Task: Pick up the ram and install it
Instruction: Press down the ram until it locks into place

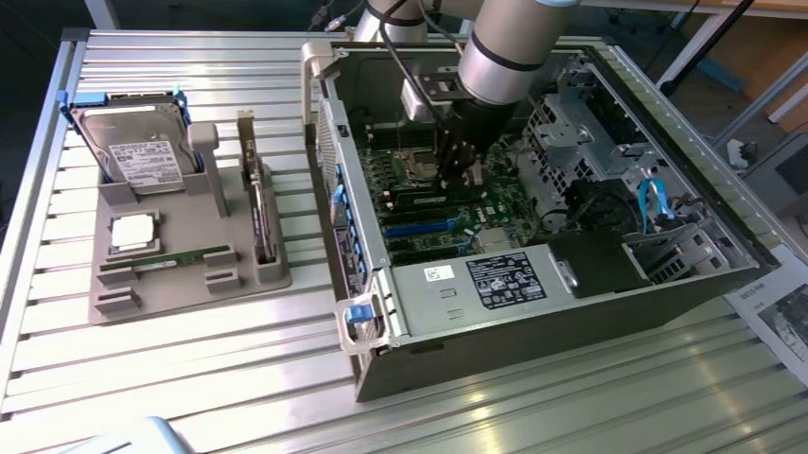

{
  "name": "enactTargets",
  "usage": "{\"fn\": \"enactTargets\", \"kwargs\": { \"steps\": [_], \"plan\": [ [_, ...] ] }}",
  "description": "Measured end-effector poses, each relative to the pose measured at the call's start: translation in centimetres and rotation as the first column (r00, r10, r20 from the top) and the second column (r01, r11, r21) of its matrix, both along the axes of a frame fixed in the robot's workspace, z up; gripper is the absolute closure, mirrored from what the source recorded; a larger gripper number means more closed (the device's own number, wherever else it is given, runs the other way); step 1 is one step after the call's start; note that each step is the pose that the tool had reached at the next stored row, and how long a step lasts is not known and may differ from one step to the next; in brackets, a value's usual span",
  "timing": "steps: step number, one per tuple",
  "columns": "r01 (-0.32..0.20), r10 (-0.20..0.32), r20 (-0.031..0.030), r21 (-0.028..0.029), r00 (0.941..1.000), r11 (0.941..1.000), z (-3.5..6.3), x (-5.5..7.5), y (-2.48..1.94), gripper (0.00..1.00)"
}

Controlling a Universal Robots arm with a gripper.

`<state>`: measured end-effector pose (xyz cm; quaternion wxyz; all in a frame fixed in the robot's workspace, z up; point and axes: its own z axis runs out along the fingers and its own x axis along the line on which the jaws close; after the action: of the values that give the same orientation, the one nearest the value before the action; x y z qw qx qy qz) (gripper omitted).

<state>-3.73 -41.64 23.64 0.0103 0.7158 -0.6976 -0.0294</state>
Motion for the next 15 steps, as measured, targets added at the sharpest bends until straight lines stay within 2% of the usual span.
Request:
{"fn": "enactTargets", "kwargs": {
  "steps": [15],
  "plan": [
    [0.0, 0.0, 0.0, -0.0001, 1.0, 1.0, -0.59, 0.0, -0.02, 0.9]
  ]
}}
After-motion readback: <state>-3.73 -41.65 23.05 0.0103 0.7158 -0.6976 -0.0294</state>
